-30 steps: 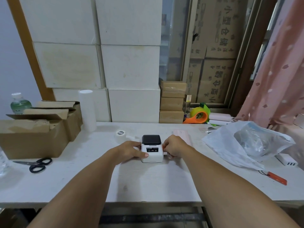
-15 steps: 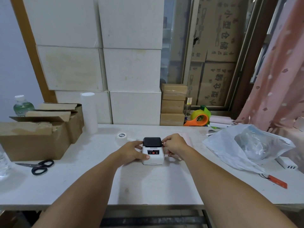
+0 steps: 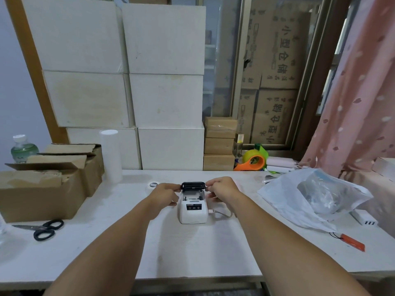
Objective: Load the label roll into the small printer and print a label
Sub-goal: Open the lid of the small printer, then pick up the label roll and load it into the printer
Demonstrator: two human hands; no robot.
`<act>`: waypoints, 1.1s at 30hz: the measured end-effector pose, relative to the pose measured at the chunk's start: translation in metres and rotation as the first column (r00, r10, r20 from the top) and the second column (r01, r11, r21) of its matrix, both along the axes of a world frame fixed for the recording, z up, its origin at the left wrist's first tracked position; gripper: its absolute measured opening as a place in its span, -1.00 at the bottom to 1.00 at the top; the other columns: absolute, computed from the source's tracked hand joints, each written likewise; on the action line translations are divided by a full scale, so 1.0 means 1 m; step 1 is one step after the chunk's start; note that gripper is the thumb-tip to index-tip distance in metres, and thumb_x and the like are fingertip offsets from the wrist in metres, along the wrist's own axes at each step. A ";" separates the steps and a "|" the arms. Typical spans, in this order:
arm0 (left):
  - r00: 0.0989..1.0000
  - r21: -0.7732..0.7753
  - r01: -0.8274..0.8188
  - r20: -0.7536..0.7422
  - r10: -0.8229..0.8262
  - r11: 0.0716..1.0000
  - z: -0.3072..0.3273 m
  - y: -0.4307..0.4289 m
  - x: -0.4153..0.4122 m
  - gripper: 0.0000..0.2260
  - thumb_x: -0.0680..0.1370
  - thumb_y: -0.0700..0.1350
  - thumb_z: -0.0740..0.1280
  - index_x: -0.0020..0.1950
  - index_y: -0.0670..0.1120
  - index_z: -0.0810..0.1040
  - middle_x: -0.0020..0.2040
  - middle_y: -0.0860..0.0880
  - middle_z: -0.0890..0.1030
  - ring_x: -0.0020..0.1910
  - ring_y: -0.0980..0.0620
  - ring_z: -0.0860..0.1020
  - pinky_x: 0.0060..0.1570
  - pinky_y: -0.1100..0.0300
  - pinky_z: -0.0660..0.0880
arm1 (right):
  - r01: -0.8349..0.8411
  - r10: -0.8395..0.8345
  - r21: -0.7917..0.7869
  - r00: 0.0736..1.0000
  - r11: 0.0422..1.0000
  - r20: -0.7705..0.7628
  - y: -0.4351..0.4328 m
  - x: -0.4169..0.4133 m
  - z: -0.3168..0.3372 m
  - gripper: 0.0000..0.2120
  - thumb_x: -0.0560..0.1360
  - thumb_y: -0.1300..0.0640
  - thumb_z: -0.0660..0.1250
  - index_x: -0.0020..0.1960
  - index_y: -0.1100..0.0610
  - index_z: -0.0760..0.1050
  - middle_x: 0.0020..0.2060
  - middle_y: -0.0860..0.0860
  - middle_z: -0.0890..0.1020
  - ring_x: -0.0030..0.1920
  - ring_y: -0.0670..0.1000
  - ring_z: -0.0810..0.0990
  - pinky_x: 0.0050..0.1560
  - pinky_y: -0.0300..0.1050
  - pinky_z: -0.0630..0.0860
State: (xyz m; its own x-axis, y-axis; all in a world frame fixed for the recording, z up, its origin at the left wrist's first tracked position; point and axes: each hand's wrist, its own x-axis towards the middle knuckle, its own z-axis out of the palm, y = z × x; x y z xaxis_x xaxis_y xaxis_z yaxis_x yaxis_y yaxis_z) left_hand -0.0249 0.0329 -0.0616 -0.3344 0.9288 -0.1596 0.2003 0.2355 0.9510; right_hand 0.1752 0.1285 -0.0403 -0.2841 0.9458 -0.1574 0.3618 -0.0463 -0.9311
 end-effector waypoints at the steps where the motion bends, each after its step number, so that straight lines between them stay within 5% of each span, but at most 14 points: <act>1: 1.000 0.009 -0.016 0.012 0.016 1.000 0.000 0.002 0.000 -0.55 0.53 -0.47 0.22 0.31 -0.17 0.66 0.31 -0.11 0.58 0.12 -0.07 0.55 0.15 0.07 0.58 | -0.002 0.002 -0.001 1.000 1.000 -0.009 0.002 -0.002 0.001 -0.76 0.62 0.39 0.30 0.11 0.17 0.69 0.06 0.15 0.74 -0.24 0.02 0.71 0.06 0.00 0.72; 7: 0.998 0.032 -0.062 0.017 0.061 0.998 0.001 0.015 -0.001 -0.52 0.55 -0.45 0.16 0.24 -0.01 0.66 0.21 -0.09 0.58 0.03 -0.03 0.53 0.06 0.10 0.53 | -0.017 0.016 -0.027 0.998 0.999 -0.055 0.009 -0.009 0.005 -0.74 0.63 0.36 0.29 0.18 0.16 0.70 0.07 0.09 0.75 -0.15 -0.02 0.74 0.13 0.01 0.68; 11: 0.997 0.045 -0.078 0.012 0.077 0.996 0.002 0.026 0.005 -0.51 0.55 -0.44 0.14 0.07 0.11 0.65 -0.05 0.02 0.58 -0.04 -0.03 0.47 0.02 0.08 0.45 | -0.050 0.049 -0.014 0.998 0.999 -0.025 0.011 -0.011 0.004 -0.68 0.63 0.36 0.25 0.24 0.11 0.66 0.01 0.03 0.70 0.09 0.06 0.75 -0.06 -0.09 0.64; 14: 0.997 0.039 -0.079 0.011 0.079 0.996 0.000 0.033 0.004 -0.54 0.54 -0.38 0.19 0.12 0.12 0.69 -0.09 -0.02 0.58 -0.04 -0.04 0.48 -0.03 0.09 0.44 | -0.068 0.067 0.017 0.998 0.998 0.020 0.015 -0.012 0.001 -0.72 0.64 0.30 0.29 0.25 0.09 0.65 0.00 0.00 0.69 0.04 0.04 0.73 -0.10 -0.13 0.62; 18: 0.987 0.010 -0.125 -0.098 0.125 0.992 -0.012 0.030 0.000 -0.56 0.54 -0.29 0.29 0.40 -0.06 0.59 -0.14 -0.02 0.64 -0.18 -0.02 0.56 -0.06 0.11 0.49 | -0.098 0.025 0.207 0.944 0.973 0.330 0.019 -0.016 -0.005 -0.87 0.57 0.05 0.43 0.02 0.03 0.74 -0.02 -0.03 0.73 0.00 0.08 0.70 -0.04 -0.06 0.62; 25: 0.977 0.000 -0.141 -0.162 0.139 0.990 -0.020 0.019 -0.005 -0.76 0.54 -0.16 0.46 0.21 -0.09 0.66 -0.19 -0.01 0.64 -0.26 -0.03 0.57 -0.11 0.11 0.53 | -0.350 0.177 0.163 0.758 0.923 0.628 0.012 -0.041 -0.004 -0.83 0.44 0.05 0.49 0.00 -0.01 0.78 0.00 -0.03 0.75 0.05 0.08 0.69 0.04 -0.04 0.67; 29: 0.991 -0.003 -0.075 -0.111 0.074 0.997 -0.018 0.013 -0.004 -0.73 0.55 -0.15 0.49 0.24 -0.08 0.65 -0.22 -0.04 0.61 -0.31 0.00 0.52 -0.24 0.15 0.47 | -0.354 0.220 0.081 0.727 0.932 0.650 0.016 -0.050 -0.004 -0.79 0.41 0.11 0.47 0.02 0.06 0.78 -0.08 0.03 0.74 -0.05 0.12 0.70 0.03 -0.01 0.70; 33: 0.995 -0.048 0.034 -0.089 -0.039 0.998 -0.017 0.009 -0.007 -0.62 0.50 -0.03 0.54 0.31 0.01 0.65 -0.23 -0.03 0.66 -0.25 0.04 0.61 -0.18 0.20 0.51 | -0.340 0.277 -0.032 0.706 0.940 0.652 0.018 -0.049 0.003 -0.91 0.45 0.24 0.45 -0.20 0.19 0.56 -0.40 0.08 0.48 -0.44 0.08 0.41 -0.40 -0.13 0.35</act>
